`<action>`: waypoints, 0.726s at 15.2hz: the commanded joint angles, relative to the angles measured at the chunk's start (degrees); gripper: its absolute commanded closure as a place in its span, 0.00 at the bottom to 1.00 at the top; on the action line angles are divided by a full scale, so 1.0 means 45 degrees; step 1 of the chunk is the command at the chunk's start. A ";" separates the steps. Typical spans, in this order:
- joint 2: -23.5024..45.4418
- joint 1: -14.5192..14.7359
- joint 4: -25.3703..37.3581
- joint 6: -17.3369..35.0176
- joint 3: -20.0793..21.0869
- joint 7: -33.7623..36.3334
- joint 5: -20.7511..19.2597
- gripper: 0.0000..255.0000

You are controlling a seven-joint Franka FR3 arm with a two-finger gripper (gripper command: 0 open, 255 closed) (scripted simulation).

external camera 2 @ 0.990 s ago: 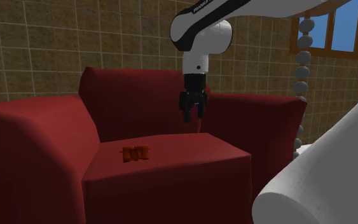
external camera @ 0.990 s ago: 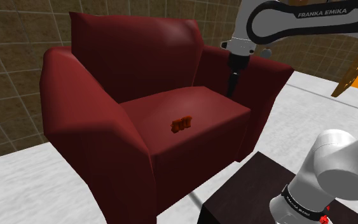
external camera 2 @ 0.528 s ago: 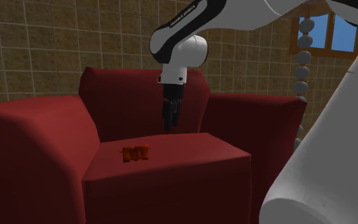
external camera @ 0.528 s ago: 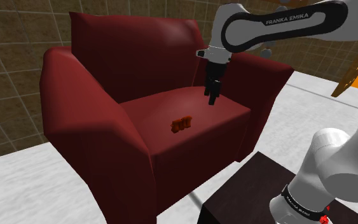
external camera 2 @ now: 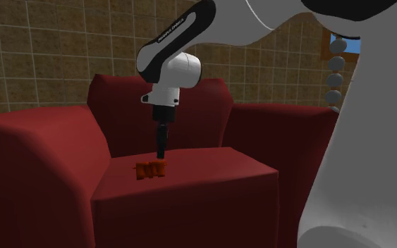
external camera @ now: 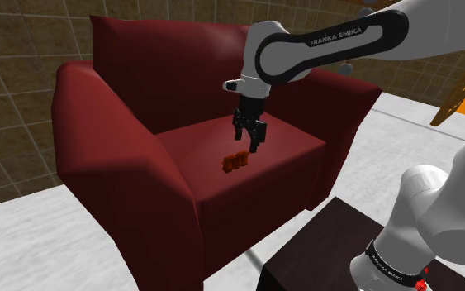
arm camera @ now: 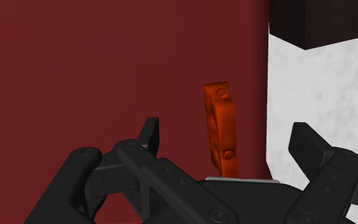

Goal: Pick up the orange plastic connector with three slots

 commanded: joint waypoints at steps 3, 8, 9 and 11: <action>0.0747 0.0517 0.0191 0.0429 0.0221 -0.1619 0.0478 0.00; 0.1020 0.0525 -0.0386 0.1266 0.0220 -0.1778 0.0579 0.00; 0.1083 0.0528 -0.0494 0.1433 0.0219 -0.1812 0.0602 0.00; 0.1119 0.0530 -0.0556 0.1530 0.0219 -0.1831 0.0615 0.00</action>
